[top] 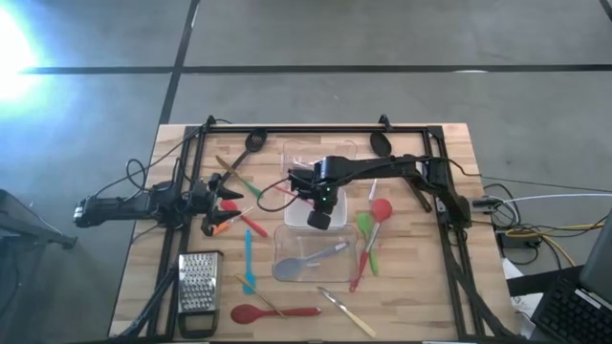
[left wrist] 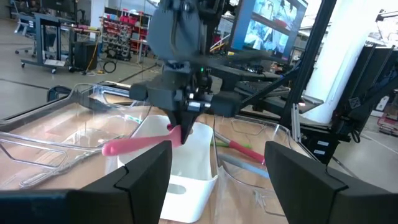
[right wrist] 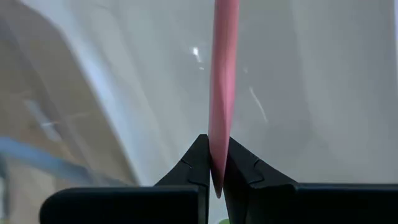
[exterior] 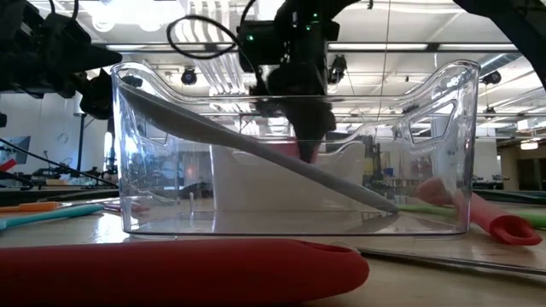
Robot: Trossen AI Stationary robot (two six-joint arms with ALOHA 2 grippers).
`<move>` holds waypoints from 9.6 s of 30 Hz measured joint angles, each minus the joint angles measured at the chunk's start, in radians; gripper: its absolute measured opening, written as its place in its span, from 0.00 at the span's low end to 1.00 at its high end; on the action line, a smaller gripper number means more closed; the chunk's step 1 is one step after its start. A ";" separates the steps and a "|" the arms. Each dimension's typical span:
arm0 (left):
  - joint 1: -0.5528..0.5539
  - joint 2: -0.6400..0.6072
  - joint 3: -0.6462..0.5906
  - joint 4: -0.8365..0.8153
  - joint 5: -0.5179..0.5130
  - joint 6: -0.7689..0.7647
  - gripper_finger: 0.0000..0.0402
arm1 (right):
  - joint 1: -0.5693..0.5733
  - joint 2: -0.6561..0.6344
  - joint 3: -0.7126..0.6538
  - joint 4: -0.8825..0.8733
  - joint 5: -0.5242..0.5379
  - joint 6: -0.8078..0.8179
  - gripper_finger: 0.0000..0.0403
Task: Pick & Place Kitchen Items
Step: Put the pink spatula into the white bin, then put the green knife into the top transparent bin
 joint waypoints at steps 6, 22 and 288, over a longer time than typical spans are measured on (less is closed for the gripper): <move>0.000 0.000 0.000 0.000 0.000 0.000 0.65 | 0.009 -0.062 -0.132 0.102 0.002 0.038 0.03; 0.000 0.002 0.000 0.000 0.000 0.000 0.65 | 0.031 -0.204 -0.363 0.283 -0.010 0.165 0.03; 0.495 1.693 1.016 -0.945 -0.318 0.888 0.09 | 0.633 -1.881 -1.317 0.805 0.760 -0.352 0.02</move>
